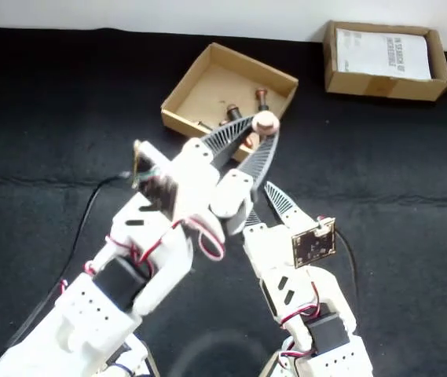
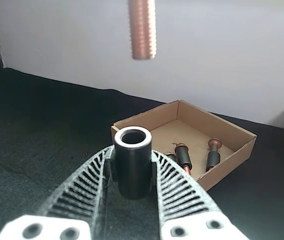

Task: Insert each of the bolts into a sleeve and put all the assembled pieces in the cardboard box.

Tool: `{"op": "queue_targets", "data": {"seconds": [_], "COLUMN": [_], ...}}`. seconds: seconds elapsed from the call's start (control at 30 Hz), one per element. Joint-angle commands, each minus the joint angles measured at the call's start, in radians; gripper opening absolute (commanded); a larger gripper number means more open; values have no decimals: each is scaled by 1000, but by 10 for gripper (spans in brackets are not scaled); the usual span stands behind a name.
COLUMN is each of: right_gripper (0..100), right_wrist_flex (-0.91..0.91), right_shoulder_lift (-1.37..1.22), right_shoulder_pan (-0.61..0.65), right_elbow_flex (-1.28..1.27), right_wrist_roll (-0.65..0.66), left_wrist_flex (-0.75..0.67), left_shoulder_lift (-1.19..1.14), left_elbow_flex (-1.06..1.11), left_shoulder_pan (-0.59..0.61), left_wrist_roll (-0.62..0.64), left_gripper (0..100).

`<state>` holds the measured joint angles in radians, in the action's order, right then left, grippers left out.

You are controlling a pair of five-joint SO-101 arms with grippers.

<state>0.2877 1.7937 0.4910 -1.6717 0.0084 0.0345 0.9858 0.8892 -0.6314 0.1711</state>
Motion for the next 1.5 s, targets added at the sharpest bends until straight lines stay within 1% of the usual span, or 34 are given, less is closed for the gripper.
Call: {"op": "queue_targets", "data": {"seconds": [0.0, 0.13, 0.37, 0.47, 0.67, 0.93, 1.03, 1.1, 1.3, 1.47], "right_gripper": [7, 7, 7, 7, 7, 7, 7, 7, 7, 7], "right_wrist_flex": [4, 2, 2, 2, 2, 2, 2, 2, 2, 2], "right_shoulder_lift": [7, 7, -1, 2, 5, 5, 5, 5, 5, 5], "right_shoulder_pan": [-10, -10, -12, -12, -12, -12, -12, -12, -12, -12], "right_elbow_flex": [-133, -133, -133, -133, -133, -133, -133, -133, -133, -133], "right_wrist_roll": [-8, -8, -8, -8, -8, -8, -8, -8, -8, -6], "left_wrist_flex": [2, 3, 5, 5, 5, 5, 3, 3, 3, 0], "left_shoulder_lift": [-7, -7, -5, -4, -5, -5, -5, -5, -12, -5], "left_elbow_flex": [-8, -4, 73, 94, 102, 128, 136, 136, 142, 232], "left_shoulder_pan": [35, 33, 5, 10, 10, 15, 15, 15, 15, -10], "left_wrist_roll": [15, 18, 23, 87, 98, 84, 21, 9, 6, 6], "left_gripper": [9, 9, 9, 9, 9, 9, 9, 9, 9, 9]}}
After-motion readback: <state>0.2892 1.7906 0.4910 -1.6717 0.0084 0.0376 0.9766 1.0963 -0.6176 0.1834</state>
